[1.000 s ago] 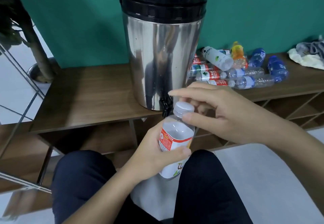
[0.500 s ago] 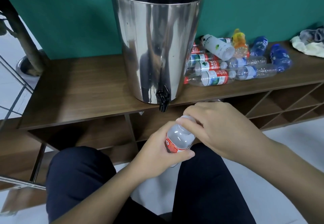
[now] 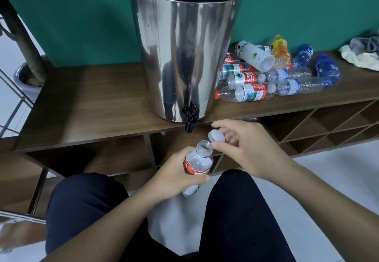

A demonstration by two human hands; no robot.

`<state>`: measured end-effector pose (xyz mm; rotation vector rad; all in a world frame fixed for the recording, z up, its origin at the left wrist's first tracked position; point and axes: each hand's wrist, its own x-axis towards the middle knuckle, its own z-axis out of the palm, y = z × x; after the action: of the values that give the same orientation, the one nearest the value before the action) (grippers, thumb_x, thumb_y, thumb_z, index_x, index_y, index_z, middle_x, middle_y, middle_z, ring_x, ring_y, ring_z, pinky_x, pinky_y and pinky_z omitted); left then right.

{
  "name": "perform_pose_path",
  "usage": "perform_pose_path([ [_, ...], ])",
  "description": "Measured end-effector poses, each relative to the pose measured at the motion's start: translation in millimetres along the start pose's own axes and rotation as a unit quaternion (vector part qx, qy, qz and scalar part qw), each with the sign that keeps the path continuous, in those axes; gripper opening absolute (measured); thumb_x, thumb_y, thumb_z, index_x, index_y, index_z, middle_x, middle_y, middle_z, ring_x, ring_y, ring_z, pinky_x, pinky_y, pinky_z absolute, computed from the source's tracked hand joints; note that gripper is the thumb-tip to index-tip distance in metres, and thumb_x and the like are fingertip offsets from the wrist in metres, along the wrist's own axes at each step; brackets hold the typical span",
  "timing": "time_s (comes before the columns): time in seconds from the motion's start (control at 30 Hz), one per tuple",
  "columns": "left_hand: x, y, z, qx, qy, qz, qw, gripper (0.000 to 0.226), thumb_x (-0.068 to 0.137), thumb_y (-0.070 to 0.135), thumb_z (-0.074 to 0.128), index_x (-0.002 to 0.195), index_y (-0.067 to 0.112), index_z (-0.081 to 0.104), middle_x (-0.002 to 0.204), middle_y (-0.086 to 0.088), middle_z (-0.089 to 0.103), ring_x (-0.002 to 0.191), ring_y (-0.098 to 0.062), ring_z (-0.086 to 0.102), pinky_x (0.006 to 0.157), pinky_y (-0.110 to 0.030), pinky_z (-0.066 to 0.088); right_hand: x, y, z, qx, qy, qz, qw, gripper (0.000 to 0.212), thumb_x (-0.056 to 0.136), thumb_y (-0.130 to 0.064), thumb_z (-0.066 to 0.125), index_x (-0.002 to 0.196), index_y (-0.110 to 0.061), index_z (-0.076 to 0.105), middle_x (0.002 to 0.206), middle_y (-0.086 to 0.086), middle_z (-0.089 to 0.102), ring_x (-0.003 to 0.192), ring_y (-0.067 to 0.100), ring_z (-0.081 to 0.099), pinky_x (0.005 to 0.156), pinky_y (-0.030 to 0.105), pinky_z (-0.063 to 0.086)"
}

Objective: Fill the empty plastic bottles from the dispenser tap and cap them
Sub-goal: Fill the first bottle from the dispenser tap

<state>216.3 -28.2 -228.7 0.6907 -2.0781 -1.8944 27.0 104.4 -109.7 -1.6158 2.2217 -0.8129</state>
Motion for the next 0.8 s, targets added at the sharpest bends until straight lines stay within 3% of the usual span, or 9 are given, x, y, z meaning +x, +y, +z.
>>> perform_pose_path([
  [0.17, 9.6, -20.9, -15.7, -0.016, -0.006, -0.029, 0.999, 0.058, 0.08, 0.006, 0.1, 0.126, 0.022, 0.069, 0.104, 0.001, 0.079, 0.096, -0.014, 0.075, 0.092, -0.036, 0.06, 49.9, 47.8, 13.4, 0.002, 0.101, 0.079, 0.992, 0.021, 0.092, -0.032, 0.089, 0.11, -0.029, 0.078, 0.101, -0.014, 0.076, 0.088, 0.005, 0.07, 0.086, 0.034, 0.061],
  [0.33, 16.8, -36.3, -20.4, 0.01, 0.015, -0.046, 0.999, 0.064, 0.075, 0.012, 0.104, 0.127, 0.026, 0.07, 0.109, 0.0, 0.081, 0.099, -0.015, 0.079, 0.093, -0.036, 0.062, 90.3, 82.6, 44.2, -0.015, 0.12, 0.106, 0.987, 0.023, 0.091, -0.028, 0.089, 0.112, -0.028, 0.079, 0.108, -0.003, 0.07, 0.089, 0.018, 0.067, 0.092, 0.045, 0.059],
  [0.47, 23.2, -42.8, -23.0, 0.011, 0.055, -0.049, 0.997, 0.069, 0.072, 0.014, 0.106, 0.13, 0.027, 0.072, 0.115, 0.002, 0.082, 0.108, -0.018, 0.079, 0.096, -0.035, 0.063, 98.9, 90.0, 58.9, -0.016, 0.141, 0.107, 0.984, 0.026, 0.09, -0.027, 0.091, 0.113, -0.025, 0.08, 0.112, -0.001, 0.066, 0.088, 0.018, 0.065, 0.089, 0.039, 0.058],
  [0.6, 27.5, -43.2, -21.9, 0.005, 0.077, -0.051, 0.996, 0.067, 0.072, 0.011, 0.106, 0.128, 0.026, 0.073, 0.114, 0.003, 0.082, 0.107, -0.016, 0.079, 0.092, -0.028, 0.06, 102.8, 92.6, 59.3, 0.003, 0.145, 0.14, 0.98, 0.045, 0.088, -0.031, 0.094, 0.128, -0.017, 0.078, 0.116, 0.002, 0.068, 0.083, 0.011, 0.066, 0.078, 0.013, 0.047],
  [0.7, 28.7, -39.7, -22.0, -0.008, 0.083, -0.049, 0.995, 0.066, 0.073, 0.013, 0.106, 0.129, 0.026, 0.073, 0.116, 0.002, 0.082, 0.108, -0.017, 0.079, 0.094, -0.031, 0.061, 93.2, 83.6, 52.4, 0.015, 0.16, 0.131, 0.978, 0.039, 0.092, -0.033, 0.09, 0.126, -0.018, 0.078, 0.113, -0.002, 0.071, 0.08, 0.001, 0.068, 0.083, 0.021, 0.057],
  [0.8, 30.4, -37.5, -23.3, -0.027, 0.096, -0.039, 0.994, 0.063, 0.074, 0.012, 0.105, 0.128, 0.022, 0.074, 0.115, -0.002, 0.083, 0.108, -0.022, 0.08, 0.099, -0.041, 0.064, 77.2, 53.1, 43.7, 0.052, 0.206, 0.102, 0.972, 0.025, 0.104, -0.037, 0.075, 0.124, -0.023, 0.077, 0.094, -0.014, 0.07, 0.08, 0.0, 0.066, 0.079, 0.018, 0.053],
])
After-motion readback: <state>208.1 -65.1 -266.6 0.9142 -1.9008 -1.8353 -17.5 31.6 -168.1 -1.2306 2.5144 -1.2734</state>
